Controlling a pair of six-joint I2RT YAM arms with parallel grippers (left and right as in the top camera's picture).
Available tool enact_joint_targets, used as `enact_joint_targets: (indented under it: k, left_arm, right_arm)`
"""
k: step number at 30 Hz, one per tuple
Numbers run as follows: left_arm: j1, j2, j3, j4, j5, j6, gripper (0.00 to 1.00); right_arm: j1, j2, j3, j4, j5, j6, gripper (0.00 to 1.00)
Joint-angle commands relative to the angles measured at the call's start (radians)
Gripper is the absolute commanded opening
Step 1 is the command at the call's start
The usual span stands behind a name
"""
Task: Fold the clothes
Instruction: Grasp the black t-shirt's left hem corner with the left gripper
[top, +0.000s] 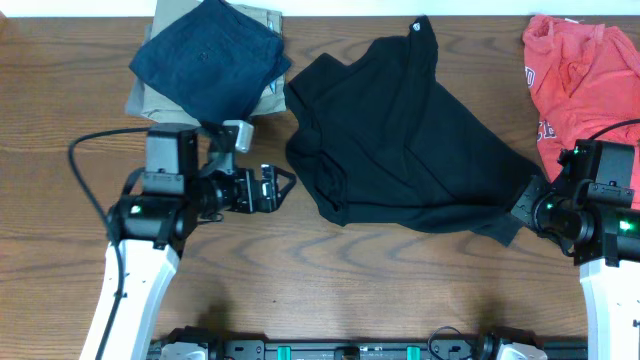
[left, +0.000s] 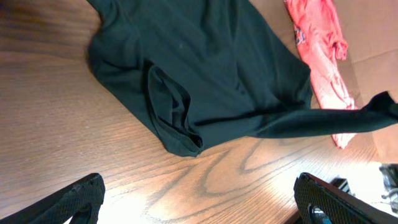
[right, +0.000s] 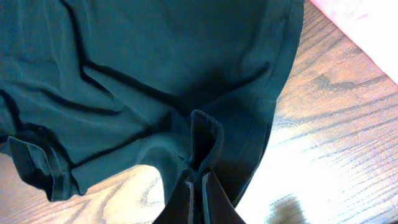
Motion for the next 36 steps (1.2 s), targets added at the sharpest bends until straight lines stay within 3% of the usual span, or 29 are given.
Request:
enact_joint_targets:
  k: [1,6,9,17,21,25,30,36]
  left_arm:
    - [-0.067,0.016,0.019,0.009,-0.099,-0.016,0.98]
    - [-0.242,0.034,0.019,0.009,-0.441,-0.099,0.98]
    - [-0.337,0.073,0.019,0.033,-0.512,-0.122,0.98]
    - [-0.379,0.308,0.059,0.165,-0.535,-0.235,0.98]
    - [-0.375,0.473,0.204,0.048,-0.560,-0.322,0.98]
    - [-0.383,0.613,0.366,-0.071,-0.595,-0.327,0.98]
    - [-0.385,0.673,0.384,0.001,-0.481,-0.335,0.98]
    - [-0.385,0.683,0.383,0.009,-0.486,-0.383,0.98]
  right_arm:
    - [-0.012,-0.001,0.003,0.000,-0.006,-0.015,0.01]
    - [-0.012,-0.001,0.003,0.007,-0.006,-0.022,0.01]
    - [-0.012,-0.001,0.003,0.016,-0.006,-0.022,0.01]
    - [-0.012,-0.001,0.003,0.010,-0.006,-0.023,0.01]
    - [-0.012,-0.001,0.003,0.010,-0.006,-0.023,0.01]
    - [-0.012,-0.001,0.003,0.011,-0.006,-0.022,0.01]
    - [-0.012,-0.001,0.003,0.010,-0.006,-0.023,0.01]
    - [-0.012,-0.001,0.003,0.014,-0.006,-0.034,0.01]
